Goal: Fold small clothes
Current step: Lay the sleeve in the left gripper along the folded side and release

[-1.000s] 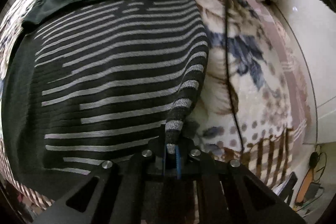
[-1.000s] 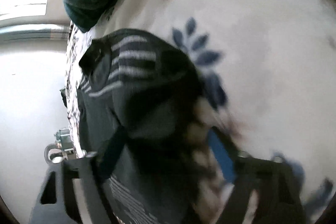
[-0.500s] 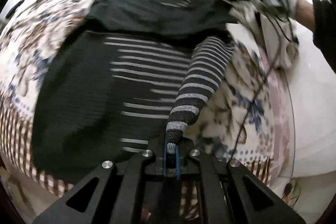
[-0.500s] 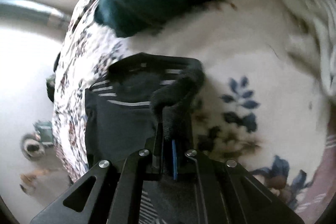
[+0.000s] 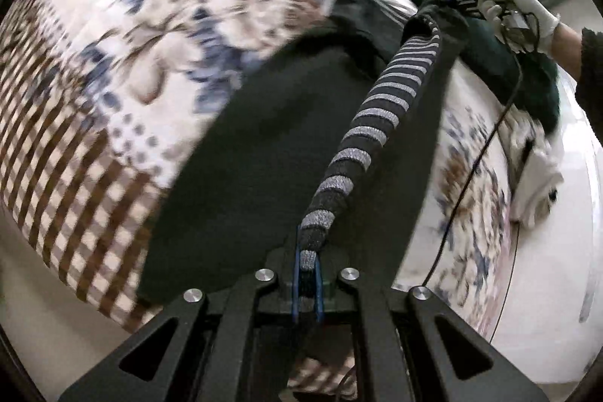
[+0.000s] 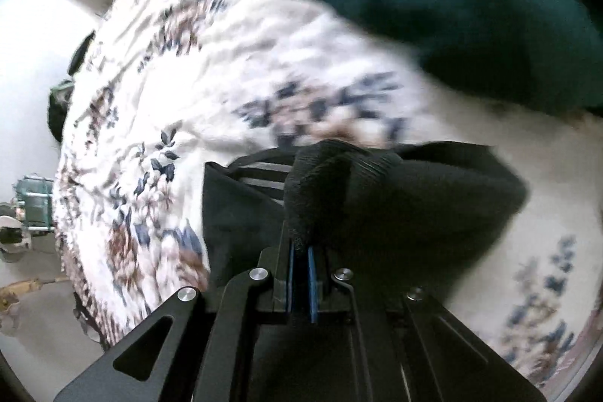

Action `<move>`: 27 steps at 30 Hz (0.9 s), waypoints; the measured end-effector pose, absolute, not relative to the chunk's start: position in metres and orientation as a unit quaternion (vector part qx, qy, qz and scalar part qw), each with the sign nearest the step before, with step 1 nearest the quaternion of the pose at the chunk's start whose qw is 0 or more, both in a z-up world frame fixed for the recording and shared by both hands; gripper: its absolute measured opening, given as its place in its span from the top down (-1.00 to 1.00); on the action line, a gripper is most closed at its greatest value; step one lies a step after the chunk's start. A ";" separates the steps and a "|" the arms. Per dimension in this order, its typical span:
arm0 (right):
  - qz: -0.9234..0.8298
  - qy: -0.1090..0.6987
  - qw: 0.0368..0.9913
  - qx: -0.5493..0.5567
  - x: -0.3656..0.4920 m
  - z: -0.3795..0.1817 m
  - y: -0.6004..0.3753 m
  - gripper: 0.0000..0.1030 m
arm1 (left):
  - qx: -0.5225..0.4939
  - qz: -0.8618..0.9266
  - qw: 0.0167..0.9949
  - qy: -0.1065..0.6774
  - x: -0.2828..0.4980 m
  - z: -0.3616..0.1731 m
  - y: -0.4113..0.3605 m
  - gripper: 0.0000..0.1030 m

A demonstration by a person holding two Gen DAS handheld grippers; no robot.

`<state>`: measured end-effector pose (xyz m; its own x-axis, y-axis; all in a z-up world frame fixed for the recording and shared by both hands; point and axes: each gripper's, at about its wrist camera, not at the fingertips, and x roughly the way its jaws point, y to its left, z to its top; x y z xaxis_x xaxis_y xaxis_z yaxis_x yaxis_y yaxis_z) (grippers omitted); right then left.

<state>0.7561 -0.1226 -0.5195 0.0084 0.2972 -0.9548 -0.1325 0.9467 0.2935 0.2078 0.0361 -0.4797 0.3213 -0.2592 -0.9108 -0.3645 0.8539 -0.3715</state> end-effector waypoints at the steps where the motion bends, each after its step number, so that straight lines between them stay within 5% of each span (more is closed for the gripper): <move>1: 0.149 0.691 0.705 0.051 0.758 -0.532 -0.102 0.89 | -0.275 0.039 0.764 0.583 0.208 -0.486 0.046 0.93; 10: 0.123 0.722 0.680 -0.023 0.756 -0.607 0.006 0.87 | -0.297 0.060 0.720 0.625 0.193 -0.545 0.100 0.92; 13: 0.136 0.729 0.671 0.009 0.756 -0.608 0.005 0.42 | -0.332 0.061 0.688 0.642 0.183 -0.560 0.123 0.84; 15: 0.168 0.727 0.661 0.075 0.748 -0.597 -0.007 -0.21 | -0.361 0.050 0.678 0.638 0.176 -0.558 0.137 0.78; 16: 0.175 0.723 0.661 0.099 0.737 -0.585 -0.017 -0.27 | -0.365 0.052 0.676 0.637 0.173 -0.554 0.146 0.55; 21: 0.199 0.706 0.670 0.110 0.653 -0.537 -0.063 -0.28 | -0.357 0.031 0.694 0.624 0.179 -0.535 0.165 0.06; 27: 0.168 0.751 0.631 0.097 0.492 -0.552 -0.129 -0.28 | -0.294 -0.018 0.703 0.648 0.209 -0.549 0.139 0.05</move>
<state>0.4923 -0.1292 -0.5520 -0.1840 0.3579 -0.9154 -0.0651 0.9249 0.3747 0.2094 0.1394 -0.5490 0.1601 -0.4059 -0.8998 -0.3558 0.8265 -0.4362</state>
